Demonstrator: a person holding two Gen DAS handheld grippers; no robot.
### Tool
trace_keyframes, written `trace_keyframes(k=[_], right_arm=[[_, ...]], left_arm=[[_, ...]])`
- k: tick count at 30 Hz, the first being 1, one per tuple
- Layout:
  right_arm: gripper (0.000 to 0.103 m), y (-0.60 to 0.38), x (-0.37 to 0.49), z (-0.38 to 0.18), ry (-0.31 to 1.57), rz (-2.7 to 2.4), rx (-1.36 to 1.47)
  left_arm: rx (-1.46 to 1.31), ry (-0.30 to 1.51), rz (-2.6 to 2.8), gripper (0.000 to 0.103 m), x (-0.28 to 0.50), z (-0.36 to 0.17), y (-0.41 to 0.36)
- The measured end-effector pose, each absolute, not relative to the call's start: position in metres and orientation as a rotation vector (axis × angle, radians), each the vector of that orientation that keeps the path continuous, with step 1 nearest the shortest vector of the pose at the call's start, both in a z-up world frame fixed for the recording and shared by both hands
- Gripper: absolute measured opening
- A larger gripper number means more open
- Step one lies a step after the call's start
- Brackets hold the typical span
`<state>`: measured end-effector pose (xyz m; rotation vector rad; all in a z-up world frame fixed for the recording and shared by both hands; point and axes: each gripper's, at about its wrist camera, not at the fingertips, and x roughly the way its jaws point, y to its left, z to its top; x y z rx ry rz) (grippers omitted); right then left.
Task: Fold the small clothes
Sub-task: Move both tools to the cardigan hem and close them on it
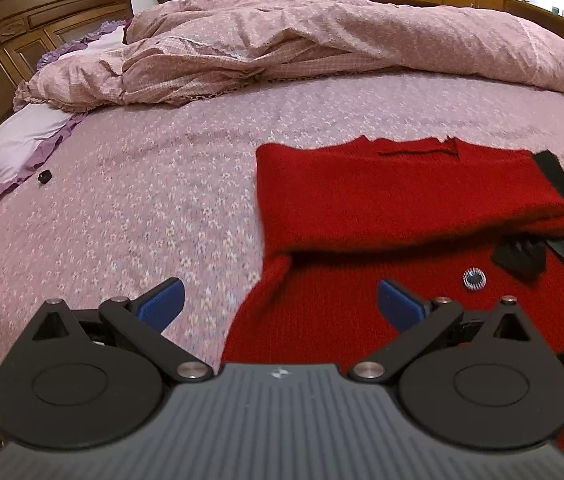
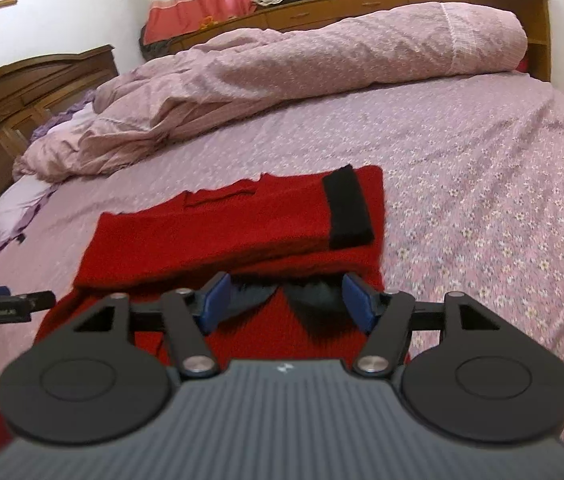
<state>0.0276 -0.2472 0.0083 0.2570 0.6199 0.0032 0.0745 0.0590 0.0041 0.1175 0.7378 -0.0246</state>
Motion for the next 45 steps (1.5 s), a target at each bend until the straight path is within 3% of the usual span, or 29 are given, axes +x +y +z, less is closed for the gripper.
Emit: trace_keyframes(k=[27, 32, 40, 45], right_arm=[[0.064, -0.276, -0.047, -0.042, 0.862, -0.002, 0.248], [0.064, -0.276, -0.048, -0.054, 0.914, 0.048, 0.303], [0.067, -0.263, -0.050, -0.065, 0.955, 0.156, 0.337], [0.067, -0.258, -0.050, -0.071, 0.970, 0.187, 0.352]], left_arm=[[0.127, 0.900, -0.046, 0.103, 0.011, -0.056, 0.103], [0.071, 0.921, -0.176, 0.088, 0.004, -0.061, 0.103], [0.102, 0.926, -0.266, 0.079, -0.003, -0.059, 0.092], [0.054, 0.947, -0.303, 0.079, 0.001, -0.065, 0.088]])
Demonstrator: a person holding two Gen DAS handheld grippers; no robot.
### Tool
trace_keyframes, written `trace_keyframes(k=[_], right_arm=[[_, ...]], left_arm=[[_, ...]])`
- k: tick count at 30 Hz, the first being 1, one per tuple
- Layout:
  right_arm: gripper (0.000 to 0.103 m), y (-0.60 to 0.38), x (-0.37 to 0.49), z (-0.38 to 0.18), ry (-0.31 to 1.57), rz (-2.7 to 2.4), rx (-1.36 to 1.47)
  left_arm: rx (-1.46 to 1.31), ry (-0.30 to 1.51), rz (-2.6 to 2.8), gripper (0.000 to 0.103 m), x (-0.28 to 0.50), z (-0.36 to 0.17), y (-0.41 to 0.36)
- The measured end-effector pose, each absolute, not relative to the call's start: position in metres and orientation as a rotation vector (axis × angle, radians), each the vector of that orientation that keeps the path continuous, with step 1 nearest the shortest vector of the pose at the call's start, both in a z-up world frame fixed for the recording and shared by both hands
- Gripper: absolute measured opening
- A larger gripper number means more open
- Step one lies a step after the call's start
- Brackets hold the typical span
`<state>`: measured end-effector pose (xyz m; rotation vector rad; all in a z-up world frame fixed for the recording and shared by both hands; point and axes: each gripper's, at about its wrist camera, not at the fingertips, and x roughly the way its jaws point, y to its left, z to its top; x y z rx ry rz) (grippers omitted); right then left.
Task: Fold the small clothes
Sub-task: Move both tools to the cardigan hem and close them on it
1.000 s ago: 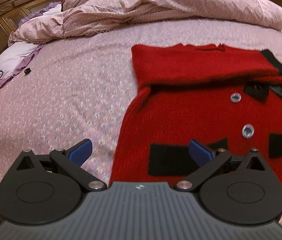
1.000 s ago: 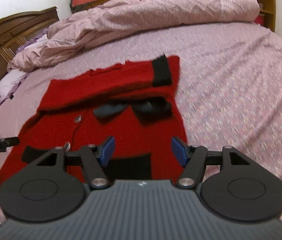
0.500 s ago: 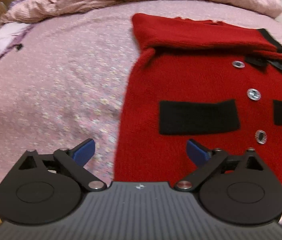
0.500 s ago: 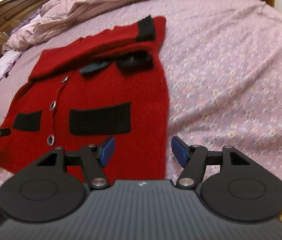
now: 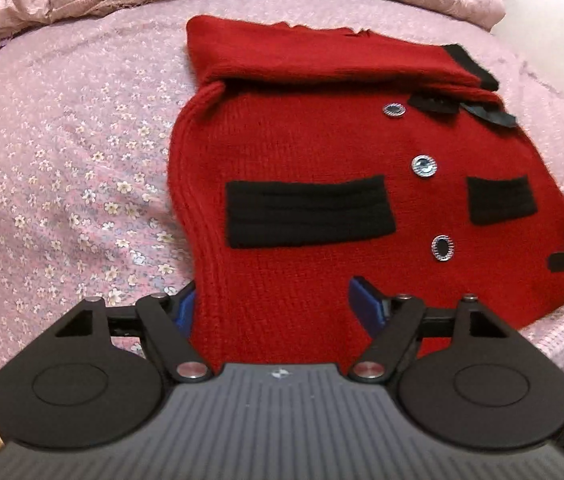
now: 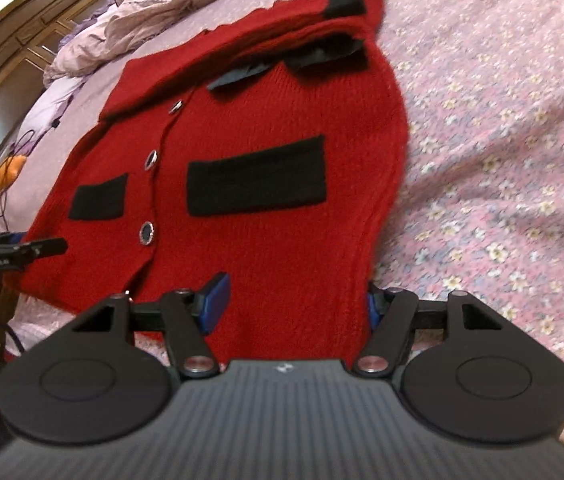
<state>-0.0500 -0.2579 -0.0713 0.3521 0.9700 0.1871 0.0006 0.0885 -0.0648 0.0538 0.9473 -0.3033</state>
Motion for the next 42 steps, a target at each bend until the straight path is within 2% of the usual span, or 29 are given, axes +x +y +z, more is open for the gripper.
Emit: trace_keyframes(k=[15, 28, 33, 35, 37, 39, 42], right_arm=[[0.066, -0.261, -0.053, -0.075, 0.957, 0.215, 0.355], [0.066, -0.259, -0.060, -0.075, 0.950, 0.245, 0.339], [0.065, -0.260, -0.060, -0.075, 0.953, 0.247, 0.339], [0.060, -0.260, -0.062, -0.075, 0.945, 0.240, 0.338], [0.033, -0.260, -0.062, -0.075, 0.949, 0.229, 0.340], [0.018, -0.263, -0.062, -0.077, 0.957, 0.230, 0.361], [0.014, -0.263, -0.065, -0.076, 0.943, 0.230, 0.361]], left_arm=[[0.145, 0.977, -0.290, 0.083, 0.020, -0.082, 0.068], [0.144, 1.032, -0.349, 0.083, 0.005, -0.087, 0.063], [0.159, 1.012, -0.333, 0.078, 0.004, -0.089, 0.059], [0.154, 1.006, -0.321, 0.068, 0.003, -0.088, 0.062], [0.133, 1.009, -0.311, 0.062, 0.004, -0.086, 0.067], [0.112, 1.016, -0.305, 0.060, 0.005, -0.086, 0.072], [0.090, 1.022, -0.286, 0.053, 0.007, -0.086, 0.075]])
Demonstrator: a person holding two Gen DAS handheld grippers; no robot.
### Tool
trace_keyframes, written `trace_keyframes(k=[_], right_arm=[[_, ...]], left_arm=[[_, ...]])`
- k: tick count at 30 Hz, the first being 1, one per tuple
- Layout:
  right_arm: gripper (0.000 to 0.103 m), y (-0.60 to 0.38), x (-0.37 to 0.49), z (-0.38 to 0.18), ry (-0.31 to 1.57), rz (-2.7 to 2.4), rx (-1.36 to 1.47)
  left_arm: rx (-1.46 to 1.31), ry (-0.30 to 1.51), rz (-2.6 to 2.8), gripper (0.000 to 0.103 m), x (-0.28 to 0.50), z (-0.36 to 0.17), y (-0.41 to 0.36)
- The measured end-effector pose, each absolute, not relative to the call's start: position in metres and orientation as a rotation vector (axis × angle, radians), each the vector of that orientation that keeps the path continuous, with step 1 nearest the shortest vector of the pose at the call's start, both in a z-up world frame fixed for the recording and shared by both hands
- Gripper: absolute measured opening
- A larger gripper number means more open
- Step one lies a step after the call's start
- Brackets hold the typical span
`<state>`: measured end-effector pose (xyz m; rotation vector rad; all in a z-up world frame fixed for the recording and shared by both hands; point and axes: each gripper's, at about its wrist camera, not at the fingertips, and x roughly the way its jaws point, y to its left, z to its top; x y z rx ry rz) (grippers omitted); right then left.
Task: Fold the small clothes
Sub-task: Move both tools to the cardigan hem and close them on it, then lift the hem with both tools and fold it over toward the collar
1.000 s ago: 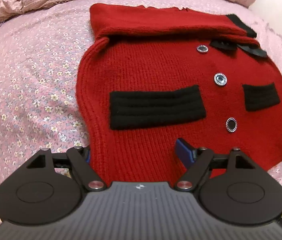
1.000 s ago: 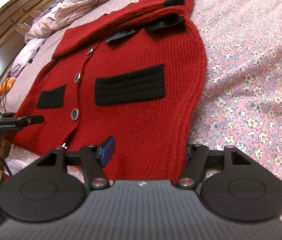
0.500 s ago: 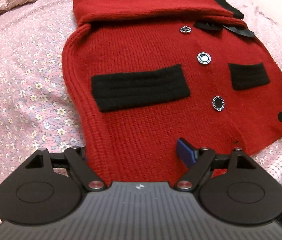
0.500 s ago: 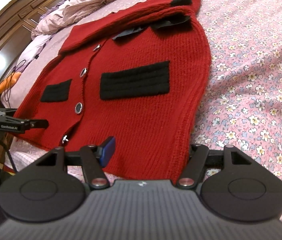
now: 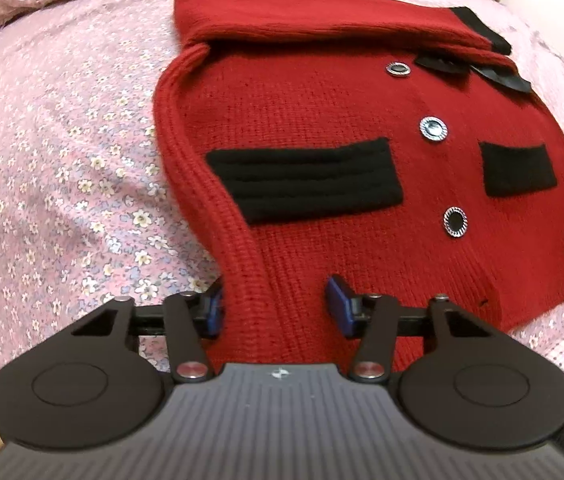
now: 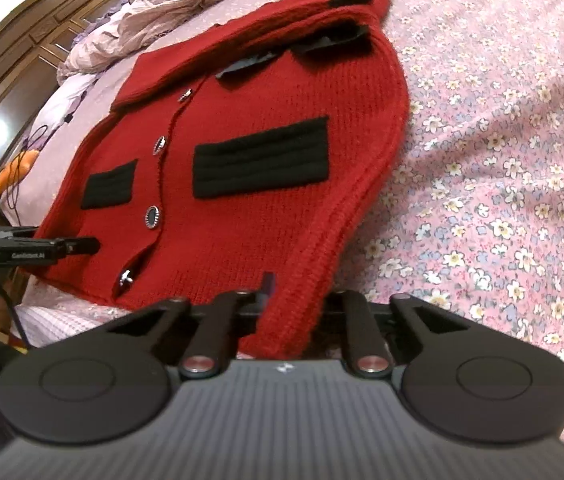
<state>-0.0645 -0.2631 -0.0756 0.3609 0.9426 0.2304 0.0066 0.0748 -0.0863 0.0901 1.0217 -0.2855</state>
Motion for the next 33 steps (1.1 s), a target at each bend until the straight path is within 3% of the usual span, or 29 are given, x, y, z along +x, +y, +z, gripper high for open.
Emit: trace_keyframes(k=[2, 7, 18, 33], right_arm=[[0.012, -0.264, -0.067, -0.070, 0.915, 0.245, 0.377], [0.011, -0.268, -0.068, -0.053, 0.836, 0.278, 0.415], [0.010, -0.273, -0.059, -0.016, 0.672, 0.331, 0.490], [0.010, -0.288, -0.025, 0.026, 0.489, 0.328, 0.548]], left_arm=[[0.067, 1.016, -0.273, 0.037, 0.007, -0.083, 0.077], [-0.020, 0.976, -0.266, 0.011, 0.003, -0.068, 0.092], [-0.265, 0.898, -0.291, 0.009, -0.003, -0.027, 0.125], [-0.361, 0.753, -0.305, 0.009, 0.026, 0.029, 0.130]])
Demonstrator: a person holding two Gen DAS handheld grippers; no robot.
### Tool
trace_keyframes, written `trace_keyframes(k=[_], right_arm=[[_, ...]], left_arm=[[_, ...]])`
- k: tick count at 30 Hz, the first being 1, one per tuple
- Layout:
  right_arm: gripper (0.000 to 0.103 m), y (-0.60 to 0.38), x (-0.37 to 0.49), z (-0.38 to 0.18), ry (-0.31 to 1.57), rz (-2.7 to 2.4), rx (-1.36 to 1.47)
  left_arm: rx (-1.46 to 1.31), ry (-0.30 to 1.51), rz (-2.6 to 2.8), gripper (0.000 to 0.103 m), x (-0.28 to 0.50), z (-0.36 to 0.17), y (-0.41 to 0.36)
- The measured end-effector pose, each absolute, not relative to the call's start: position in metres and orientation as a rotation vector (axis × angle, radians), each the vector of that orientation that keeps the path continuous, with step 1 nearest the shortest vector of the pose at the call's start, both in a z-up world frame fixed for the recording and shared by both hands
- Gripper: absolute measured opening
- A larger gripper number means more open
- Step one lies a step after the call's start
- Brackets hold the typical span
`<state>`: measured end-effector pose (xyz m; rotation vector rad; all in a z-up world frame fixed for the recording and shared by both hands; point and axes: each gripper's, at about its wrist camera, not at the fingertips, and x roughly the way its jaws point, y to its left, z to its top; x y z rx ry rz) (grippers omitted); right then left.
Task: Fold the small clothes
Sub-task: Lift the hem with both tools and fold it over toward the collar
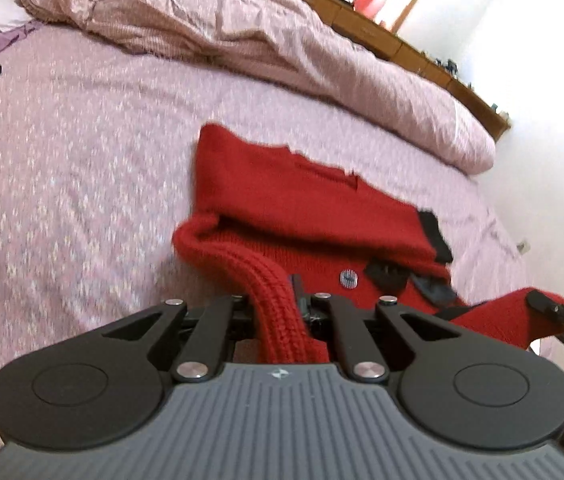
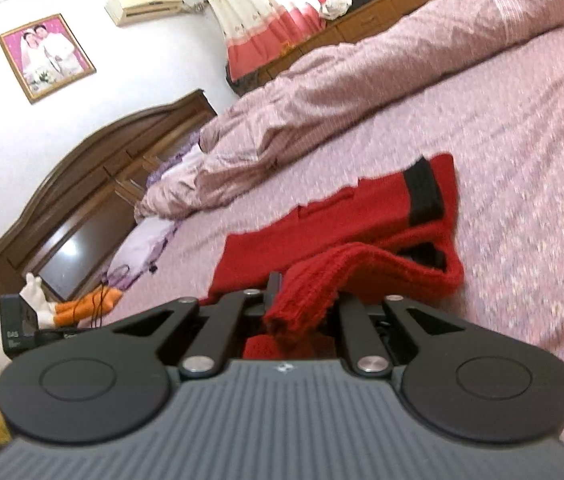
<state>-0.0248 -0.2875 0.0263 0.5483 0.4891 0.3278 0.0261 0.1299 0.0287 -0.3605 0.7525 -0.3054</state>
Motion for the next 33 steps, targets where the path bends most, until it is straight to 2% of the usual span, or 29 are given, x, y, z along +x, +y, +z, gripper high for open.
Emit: trace_keyframes(k=[16, 33], right_arm=[[0.010, -0.323, 0.039, 0.046, 0.367, 0.265, 0.609], [0.010, -0.331, 0.150, -0.016, 0.484, 0.069, 0.573]], left_arm=[[-0.399, 0.636, -0.241, 0.009, 0.120, 0.070, 0.124], [-0.319, 0.800, -0.131, 0.009, 0.254, -0.006, 0.104]])
